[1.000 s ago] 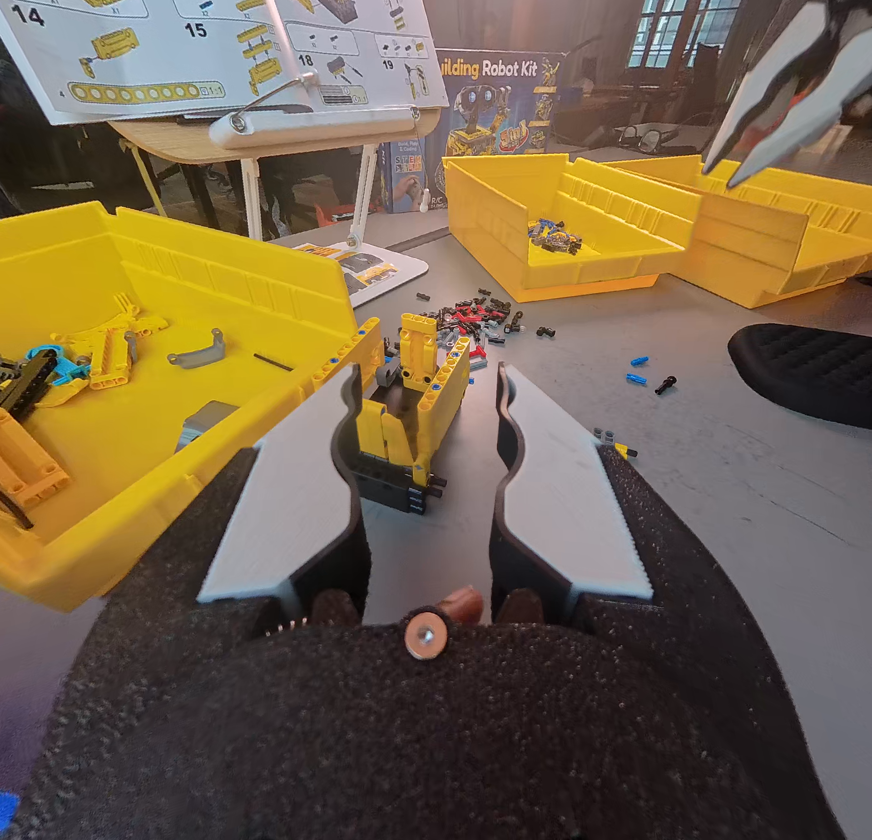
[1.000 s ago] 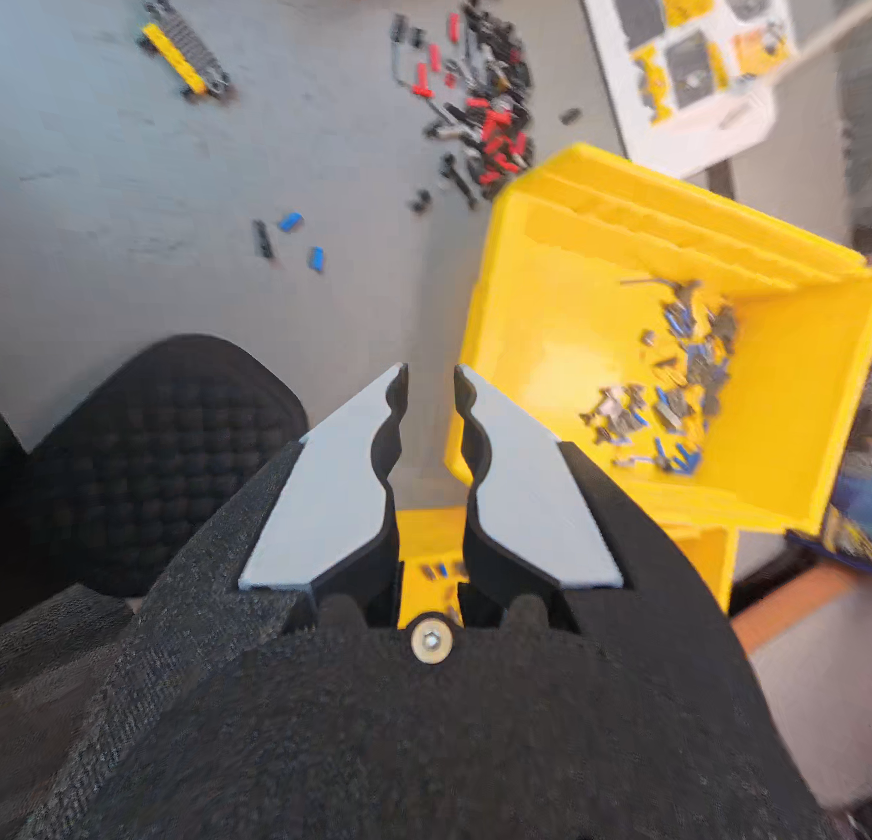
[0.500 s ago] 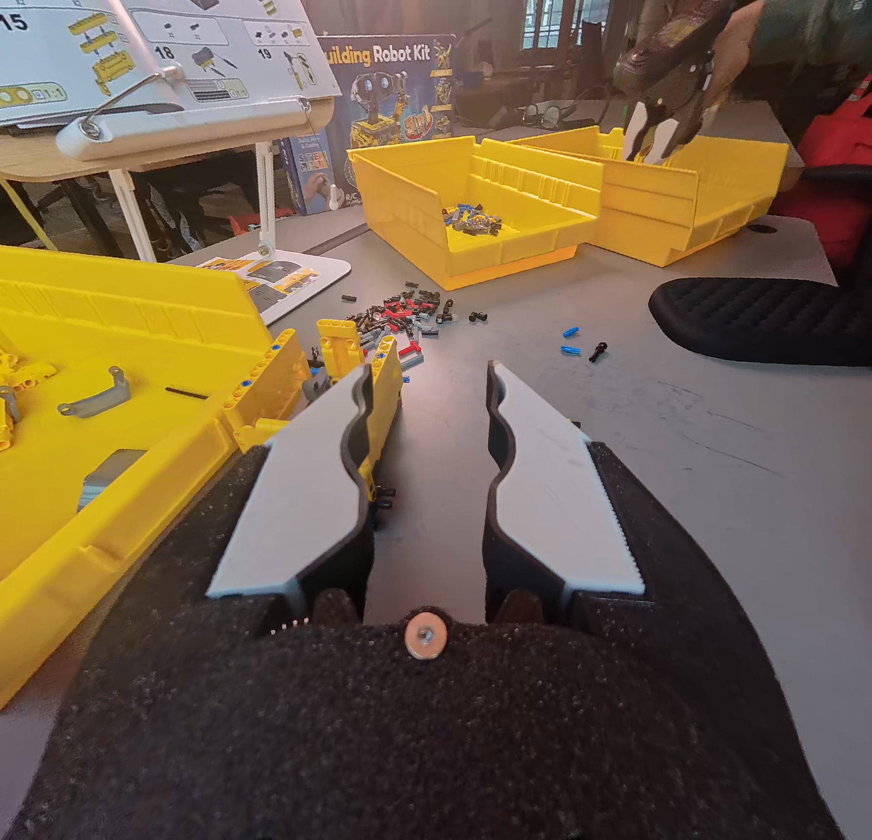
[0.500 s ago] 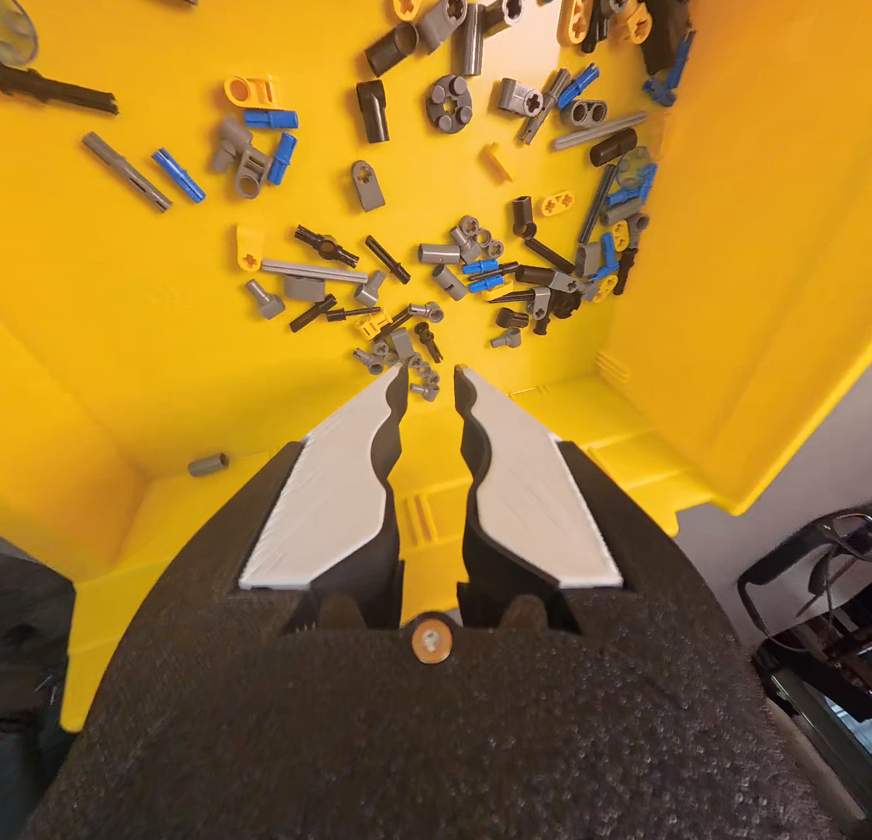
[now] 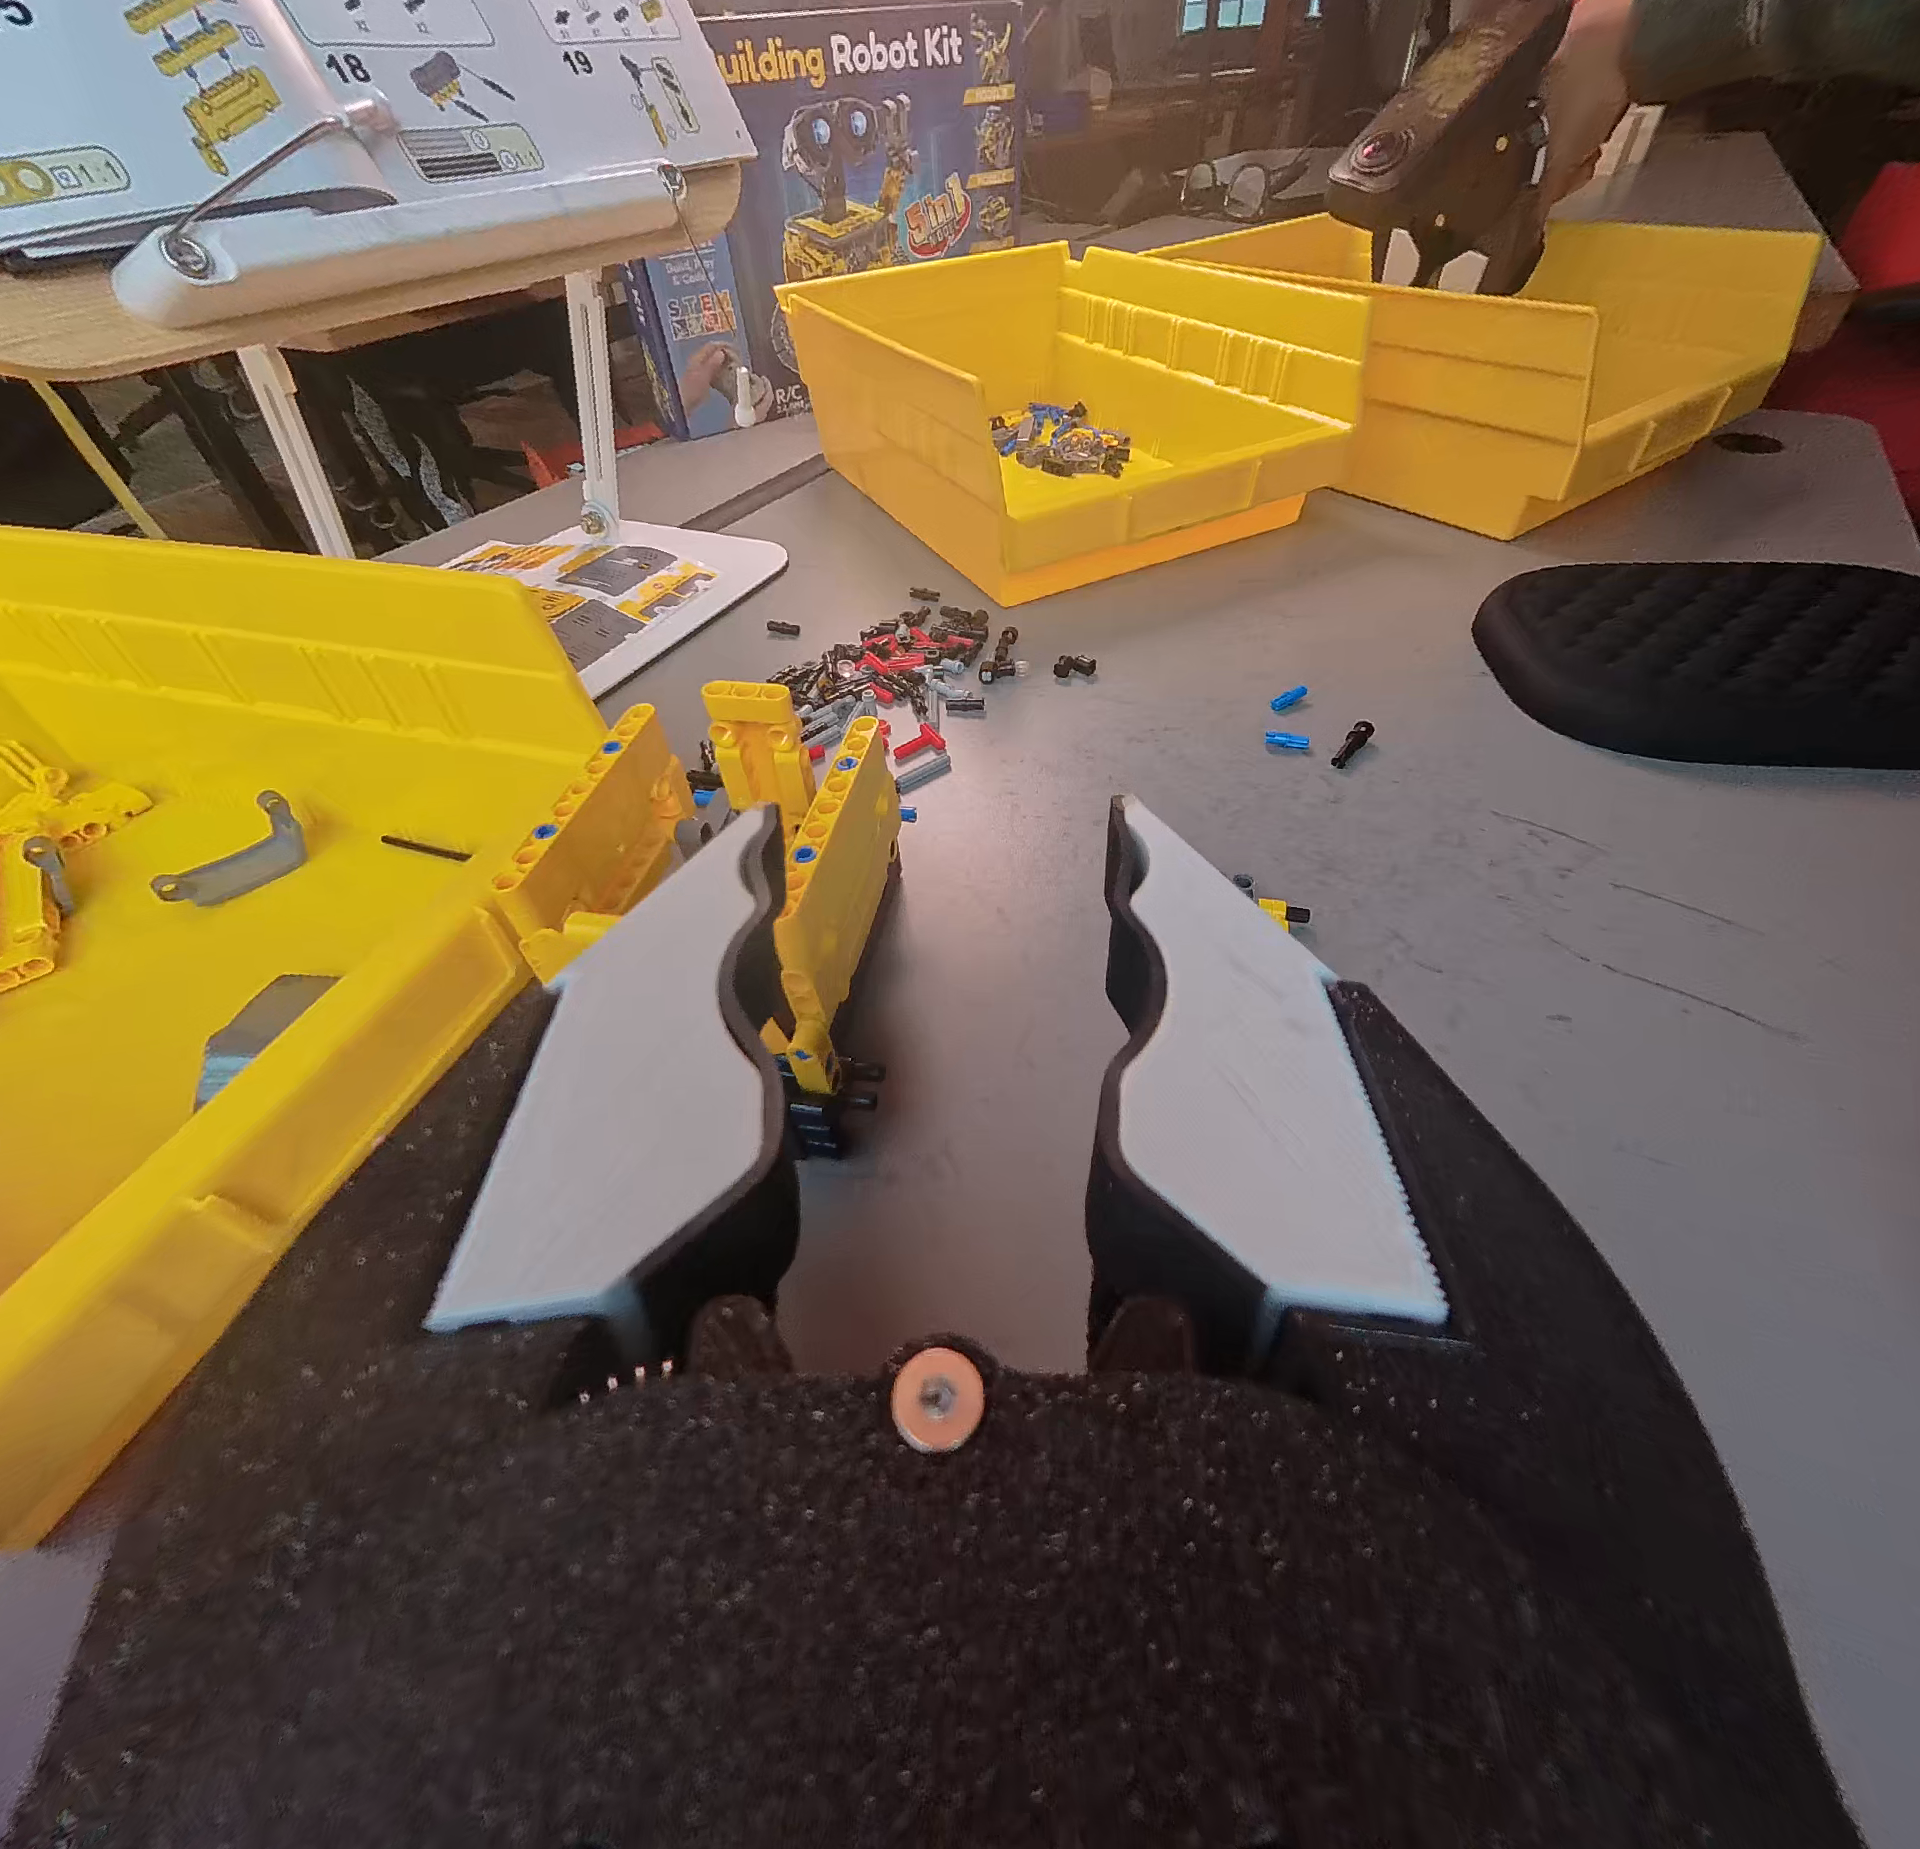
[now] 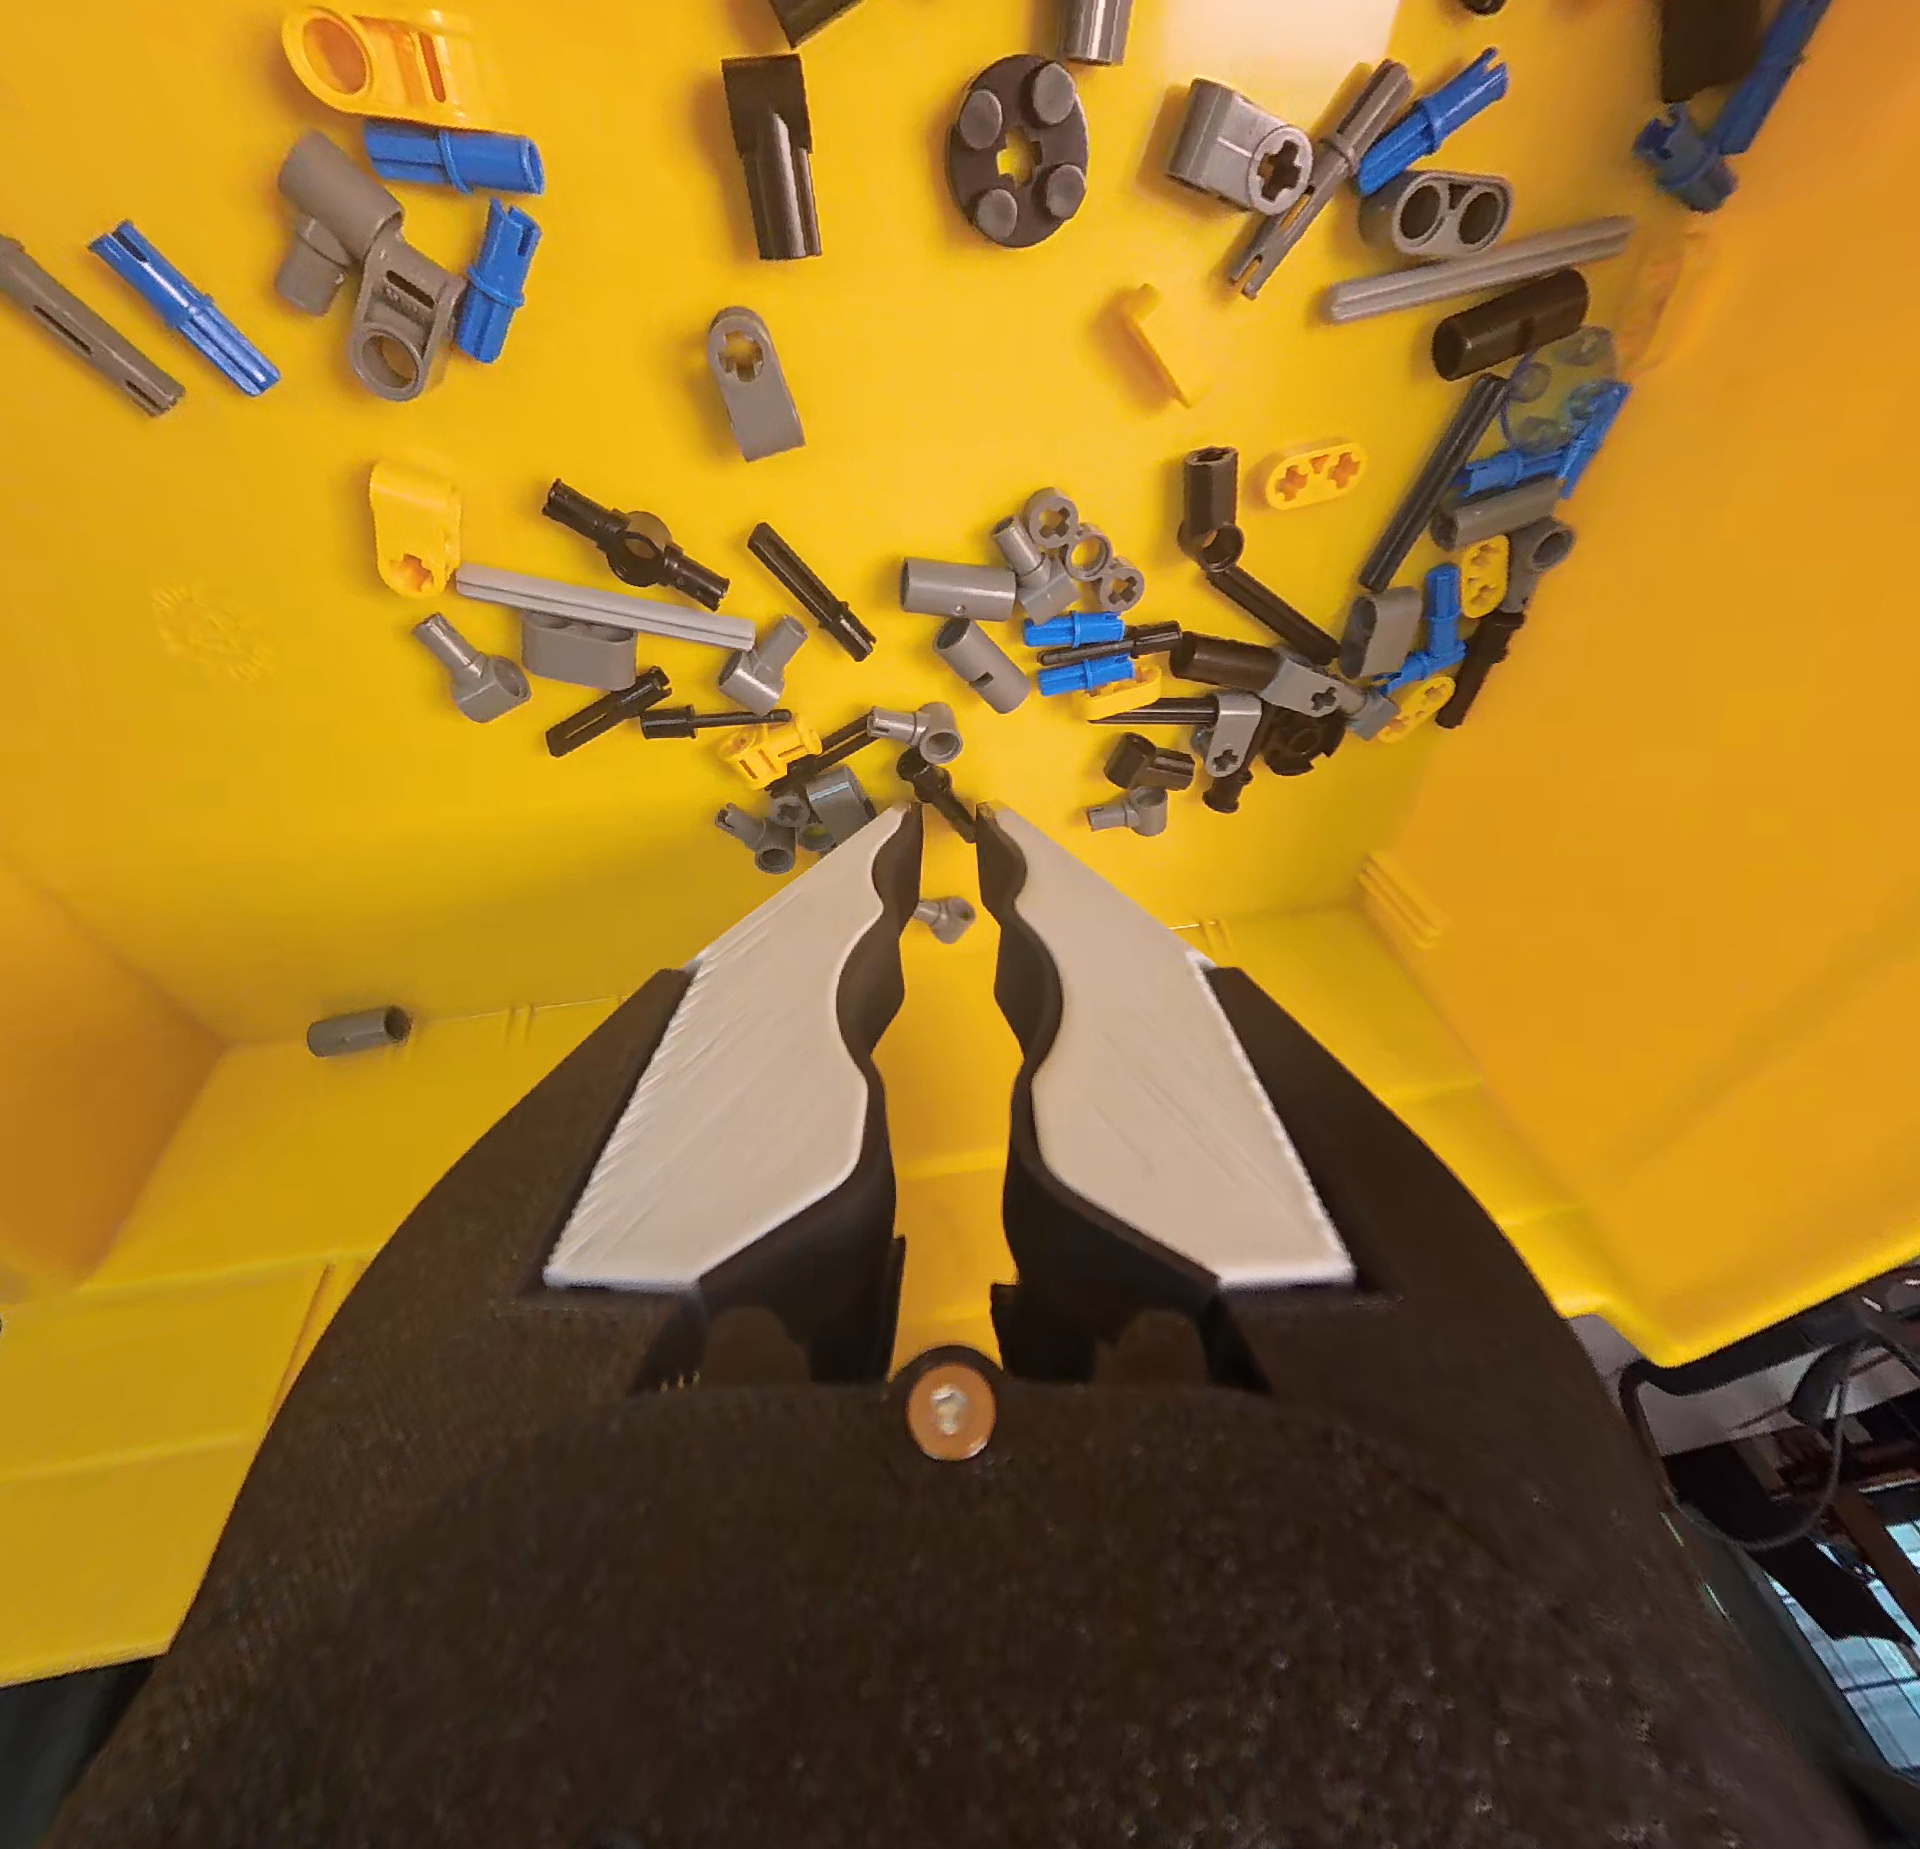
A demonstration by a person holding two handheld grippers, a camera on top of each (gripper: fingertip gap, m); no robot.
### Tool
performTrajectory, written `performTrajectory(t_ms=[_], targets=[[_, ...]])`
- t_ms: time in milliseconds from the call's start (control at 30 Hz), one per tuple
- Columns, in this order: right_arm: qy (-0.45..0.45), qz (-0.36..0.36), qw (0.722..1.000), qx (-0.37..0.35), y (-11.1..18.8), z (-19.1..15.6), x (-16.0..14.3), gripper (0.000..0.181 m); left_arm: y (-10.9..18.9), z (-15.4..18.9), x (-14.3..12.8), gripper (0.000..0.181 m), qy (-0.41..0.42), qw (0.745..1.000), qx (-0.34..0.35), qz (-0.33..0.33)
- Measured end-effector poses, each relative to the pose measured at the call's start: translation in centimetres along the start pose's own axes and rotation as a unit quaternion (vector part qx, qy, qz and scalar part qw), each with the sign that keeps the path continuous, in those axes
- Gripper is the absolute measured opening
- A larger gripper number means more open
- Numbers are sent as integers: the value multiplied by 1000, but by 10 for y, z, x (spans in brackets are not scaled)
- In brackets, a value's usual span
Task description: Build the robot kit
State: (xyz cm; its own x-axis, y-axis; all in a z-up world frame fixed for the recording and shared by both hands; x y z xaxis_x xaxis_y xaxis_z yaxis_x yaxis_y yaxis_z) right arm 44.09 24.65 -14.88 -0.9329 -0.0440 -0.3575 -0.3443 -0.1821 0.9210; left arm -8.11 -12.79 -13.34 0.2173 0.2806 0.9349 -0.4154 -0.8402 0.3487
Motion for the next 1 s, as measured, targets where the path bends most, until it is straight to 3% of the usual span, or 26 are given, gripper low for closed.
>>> performTrajectory(t_ms=[167, 233, 400, 500, 567, 667, 800, 1000], targets=[[-20, 15, 1000, 11, 1, 0, -3, 4, 1, 1, 1, 59, -12, 1000, 3, 3], [-34, 42, 998, -12, 16, 2, -3, 4, 2, 1, 1, 60, -8, 1000, 2, 4], [-67, 222, 965, -123, 128, -12, 27, 4, 0, 1, 1, 64, 1, 1000, -3, 3], [-36, 324, 937, -122, 190, -56, 72, 4, 0, 2, 3, 67, 5, 1000, -6, 3], [11, 353, 930, -104, 211, -94, 110, 4, 2, 3, 4, 67, 3, 1000, -4, 8], [74, 348, 933, -62, 212, -146, 169, 4, 6, 5, 8, 65, 5, 1000, -7, 21], [120, 307, 944, -4, 179, -181, 231, 4, 11, 8, 11, 60, 16, 998, -29, 47], [132, 265, 955, 36, 142, -191, 263, 4, 15, 9, 13, 60, 43, 996, -34, 67]])
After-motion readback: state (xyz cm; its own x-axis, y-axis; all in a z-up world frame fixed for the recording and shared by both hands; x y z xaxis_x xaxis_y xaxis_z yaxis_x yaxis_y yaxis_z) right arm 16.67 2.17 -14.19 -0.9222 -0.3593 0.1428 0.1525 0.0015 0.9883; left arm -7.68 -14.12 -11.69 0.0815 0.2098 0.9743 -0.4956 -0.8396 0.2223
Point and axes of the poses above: each gripper's, where its closed fingertips meet, y back along the fingers, x out of its top, z = x × y across the jaws, the point moved 9 cm from there along y, back along the fingers, and after that the axes turned 9 degrees about -z, right-handed, at the moved point
